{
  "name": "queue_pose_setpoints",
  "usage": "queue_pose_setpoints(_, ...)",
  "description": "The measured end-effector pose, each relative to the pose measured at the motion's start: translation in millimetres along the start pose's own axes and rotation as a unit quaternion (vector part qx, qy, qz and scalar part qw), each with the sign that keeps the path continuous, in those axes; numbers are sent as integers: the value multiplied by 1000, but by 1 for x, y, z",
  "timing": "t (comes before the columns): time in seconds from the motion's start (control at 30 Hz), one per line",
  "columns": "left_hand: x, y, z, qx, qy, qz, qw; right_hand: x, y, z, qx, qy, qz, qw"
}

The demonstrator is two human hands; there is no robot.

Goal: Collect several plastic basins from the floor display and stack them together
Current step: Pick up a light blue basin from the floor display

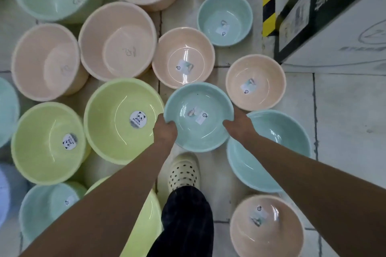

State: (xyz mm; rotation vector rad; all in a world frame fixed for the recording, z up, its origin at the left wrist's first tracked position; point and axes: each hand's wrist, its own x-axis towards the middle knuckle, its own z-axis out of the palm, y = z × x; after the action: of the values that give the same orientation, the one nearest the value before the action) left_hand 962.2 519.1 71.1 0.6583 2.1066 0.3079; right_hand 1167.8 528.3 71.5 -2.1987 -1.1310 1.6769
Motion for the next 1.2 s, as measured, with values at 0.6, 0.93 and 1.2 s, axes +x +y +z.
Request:
queue_pose_setpoints(0.6, 41, -42, 32, 22, 49, -13, 998, 74, 15, 41, -40, -15, 35, 998)
queue_pose_setpoints(0.93, 40, -37, 20, -77, -12, -39, 996, 54, 26, 29, 10, -13, 22, 1000)
queue_pose_setpoints(1.2, -25, 56, 8, -36, -52, 60, 996, -17, -12, -60, 7, 68, 63, 996)
